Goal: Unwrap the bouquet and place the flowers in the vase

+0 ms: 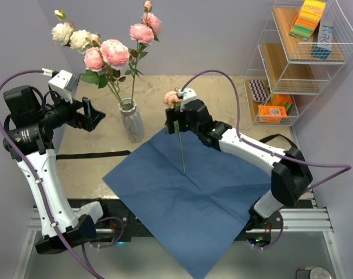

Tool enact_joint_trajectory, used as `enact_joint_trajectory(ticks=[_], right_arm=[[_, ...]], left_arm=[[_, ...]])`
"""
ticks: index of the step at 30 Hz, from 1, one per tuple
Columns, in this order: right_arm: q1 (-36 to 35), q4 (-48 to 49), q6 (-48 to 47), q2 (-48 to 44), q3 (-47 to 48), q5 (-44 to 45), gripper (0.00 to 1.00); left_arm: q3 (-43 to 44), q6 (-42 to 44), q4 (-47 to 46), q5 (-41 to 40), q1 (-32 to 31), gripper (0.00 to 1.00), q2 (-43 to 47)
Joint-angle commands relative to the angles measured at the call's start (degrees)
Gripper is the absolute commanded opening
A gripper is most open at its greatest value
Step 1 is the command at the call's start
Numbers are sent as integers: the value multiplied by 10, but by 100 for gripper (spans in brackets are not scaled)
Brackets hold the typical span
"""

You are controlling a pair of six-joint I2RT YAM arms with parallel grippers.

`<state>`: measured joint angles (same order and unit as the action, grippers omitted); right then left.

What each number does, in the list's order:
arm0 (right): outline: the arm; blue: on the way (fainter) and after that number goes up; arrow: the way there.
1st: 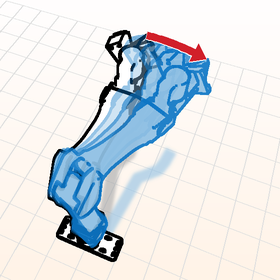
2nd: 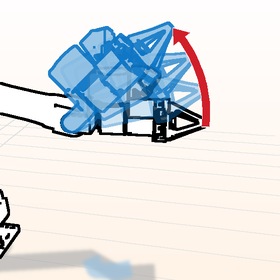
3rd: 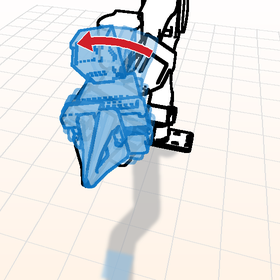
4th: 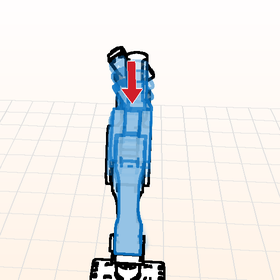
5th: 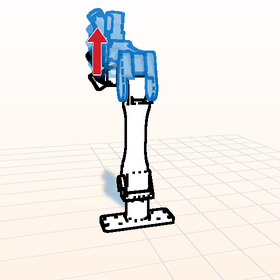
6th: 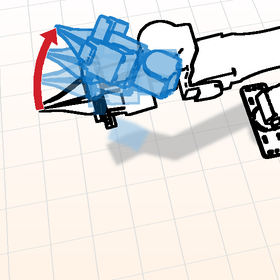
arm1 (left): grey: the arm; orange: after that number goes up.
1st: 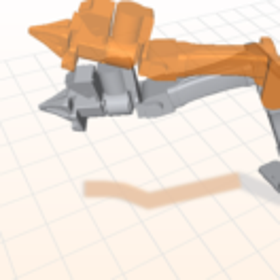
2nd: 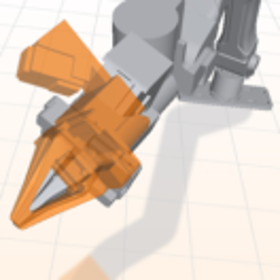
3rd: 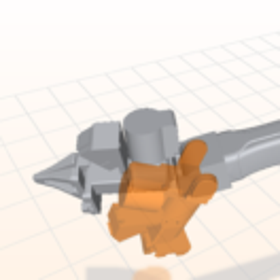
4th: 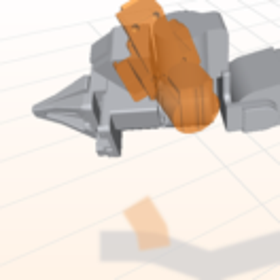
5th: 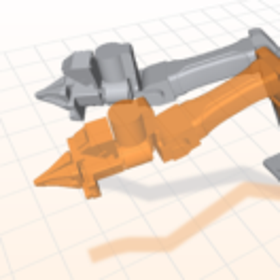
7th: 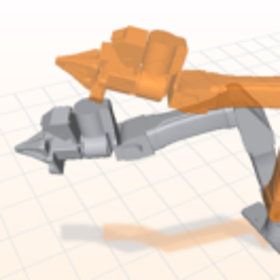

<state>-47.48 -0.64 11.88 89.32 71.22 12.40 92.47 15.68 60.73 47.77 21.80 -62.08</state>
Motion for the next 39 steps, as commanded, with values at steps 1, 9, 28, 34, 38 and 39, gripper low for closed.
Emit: enact_joint_trajectory(ticks=[1, 9, 28, 34, 38, 39], right_arm=[[95, -71, 106, 27, -29, -17, 99], [96, -134, 56, 183, 80, 33, 61], [99, -137, 39, 366, 247, 39, 49], [104, -140, 45, 378, 255, 30, 41], [107, -137, 55, 369, 255, 24, 19], [107, -132, 57, 353, 247, 23, 14]], left_arm=[[22, -21, -8, 3, 6, 99, 2], [15, -7, 20, -1, 6, 99, -8], [25, 67, 128, -94, 6, 99, 18], [34, -3, 66, -234, 5, 99, 46], [74, -50, 33, -306, 5, 99, 34], [89, -70, 24, -317, 5, 99, 30]])
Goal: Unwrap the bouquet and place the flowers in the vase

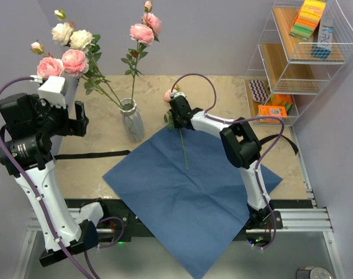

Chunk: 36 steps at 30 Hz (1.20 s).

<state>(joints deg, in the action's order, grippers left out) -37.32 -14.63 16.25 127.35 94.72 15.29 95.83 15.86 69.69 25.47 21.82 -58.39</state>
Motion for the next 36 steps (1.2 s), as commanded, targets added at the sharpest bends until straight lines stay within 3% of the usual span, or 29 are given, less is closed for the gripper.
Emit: enact_joint_trajectory(ticks=[1, 4, 12, 19, 24, 31, 36], right_arm=[[6, 15, 16, -36, 7, -8, 10], [6, 30, 23, -96, -12, -14, 0], [-5, 105, 12, -304, -82, -68, 0], [-86, 144, -53, -437, -114, -103, 0], [-154, 197, -122, -474, -102, -133, 0], [-181, 338, -122, -519, -146, -101, 0], [-187, 411, -128, -516, -122, -41, 0]], left_arm=[[63, -80, -85, -113, 5, 99, -13], [100, -108, -119, -130, 6, 99, -31], [257, -155, -168, -98, 6, 99, -89], [235, -199, -249, -104, 5, 99, -60], [90, -256, -388, -125, 5, 99, 34], [111, -259, -359, -127, 5, 99, 13], [101, -254, -352, -119, 5, 99, 11]])
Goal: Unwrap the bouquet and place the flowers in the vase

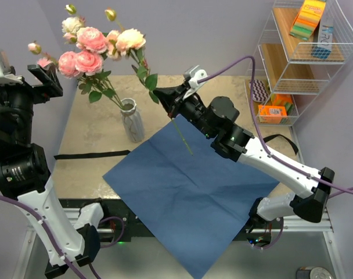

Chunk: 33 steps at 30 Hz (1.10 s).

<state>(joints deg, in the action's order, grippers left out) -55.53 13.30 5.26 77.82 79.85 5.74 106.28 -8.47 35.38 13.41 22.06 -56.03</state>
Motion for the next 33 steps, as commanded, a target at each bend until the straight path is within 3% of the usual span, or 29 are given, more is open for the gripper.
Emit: enact_joint_trajectory(ticks=[1, 7, 12, 15, 22, 33], right_arm=[[-4, 145, -26, -21, 29, 62, 0], [-4, 376, -45, 7, 3, 72, 0], [-3, 574, -46, 107, 29, 146, 0], [-3, 635, -50, 184, 82, 133, 0], [-4, 661, -67, 305, 201, 82, 0], [7, 686, -102, 444, 325, 96, 0]], left_arm=[[-7, -12, -10, 3, 2, 99, -12], [-21, -8, -10, 12, 3, 99, -11], [-31, -7, -7, 14, 3, 99, -10], [-34, -2, -9, 17, 2, 99, -10], [-20, 9, -1, 37, 3, 99, -26], [7, 37, 27, 48, 3, 99, -51]])
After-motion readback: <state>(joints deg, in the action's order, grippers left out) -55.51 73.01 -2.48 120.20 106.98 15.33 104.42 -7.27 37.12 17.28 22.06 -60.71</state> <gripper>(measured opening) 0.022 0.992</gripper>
